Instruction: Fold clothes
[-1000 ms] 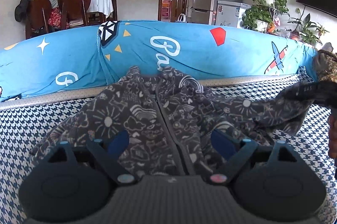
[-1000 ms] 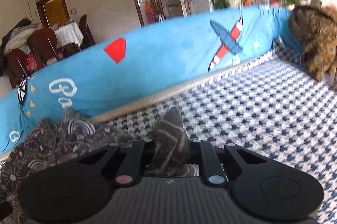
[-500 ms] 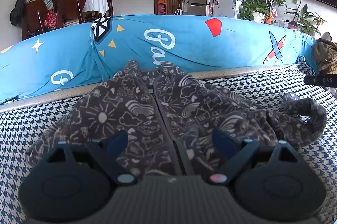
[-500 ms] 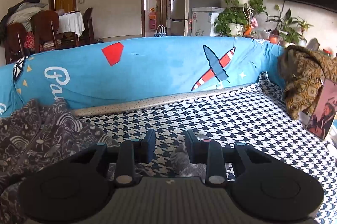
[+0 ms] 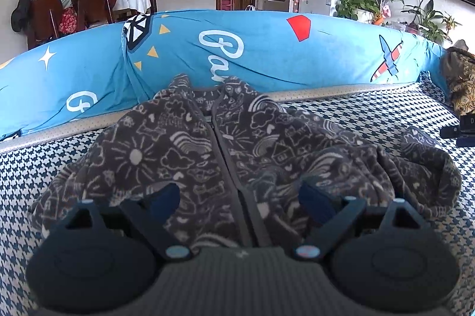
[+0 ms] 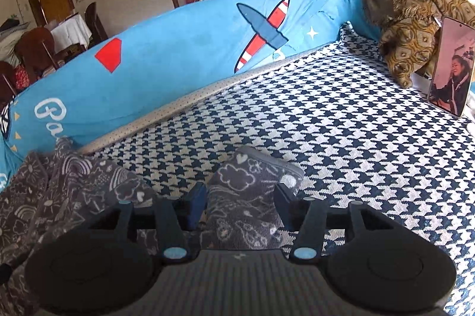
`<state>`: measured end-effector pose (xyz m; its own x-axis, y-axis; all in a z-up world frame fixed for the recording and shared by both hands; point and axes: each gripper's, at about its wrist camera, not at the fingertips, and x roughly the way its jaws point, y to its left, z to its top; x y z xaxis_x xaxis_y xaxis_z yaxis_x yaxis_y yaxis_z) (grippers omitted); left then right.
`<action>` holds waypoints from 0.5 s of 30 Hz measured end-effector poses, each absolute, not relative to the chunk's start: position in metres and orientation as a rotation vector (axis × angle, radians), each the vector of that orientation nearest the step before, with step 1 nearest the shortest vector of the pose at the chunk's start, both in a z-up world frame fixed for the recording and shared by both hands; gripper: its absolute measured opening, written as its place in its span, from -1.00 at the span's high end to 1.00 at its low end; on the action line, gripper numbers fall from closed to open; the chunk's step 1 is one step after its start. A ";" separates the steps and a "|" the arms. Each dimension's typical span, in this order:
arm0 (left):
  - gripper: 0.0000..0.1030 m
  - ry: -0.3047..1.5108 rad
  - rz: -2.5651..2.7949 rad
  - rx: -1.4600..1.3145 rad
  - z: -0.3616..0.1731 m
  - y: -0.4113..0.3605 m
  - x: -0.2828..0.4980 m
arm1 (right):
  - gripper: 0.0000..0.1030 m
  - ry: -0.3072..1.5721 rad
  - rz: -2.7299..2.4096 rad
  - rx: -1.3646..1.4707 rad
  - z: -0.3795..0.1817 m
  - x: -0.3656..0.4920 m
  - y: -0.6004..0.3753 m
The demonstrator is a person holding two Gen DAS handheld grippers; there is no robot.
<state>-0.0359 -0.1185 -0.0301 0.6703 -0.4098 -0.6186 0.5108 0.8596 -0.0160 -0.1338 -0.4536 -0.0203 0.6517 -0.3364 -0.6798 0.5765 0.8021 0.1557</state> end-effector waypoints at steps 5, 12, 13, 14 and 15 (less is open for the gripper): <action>-0.78 0.658 -0.521 0.168 -0.032 -0.120 -0.036 | -0.14 0.755 -0.507 0.313 -0.036 -0.120 -0.448; -0.78 0.665 -0.518 0.173 -0.035 -0.121 -0.035 | 0.37 0.798 -0.552 0.165 -0.060 -0.097 -0.444; -0.78 0.666 -0.518 0.174 -0.035 -0.121 -0.035 | 0.67 0.803 -0.557 0.173 -0.061 -0.096 -0.445; -0.78 0.666 -0.518 0.174 -0.035 -0.121 -0.034 | 0.73 0.798 -0.566 0.179 -0.060 -0.095 -0.446; -0.78 0.667 -0.518 0.173 -0.035 -0.121 -0.034 | 0.78 0.774 -0.586 0.178 -0.057 -0.097 -0.446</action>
<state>-0.0343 -0.1208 -0.0349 0.6651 -0.4021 -0.6292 0.5107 0.8597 -0.0096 -0.0970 -0.4463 -0.0566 0.5662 -0.4319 -0.7021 0.5588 0.8272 -0.0583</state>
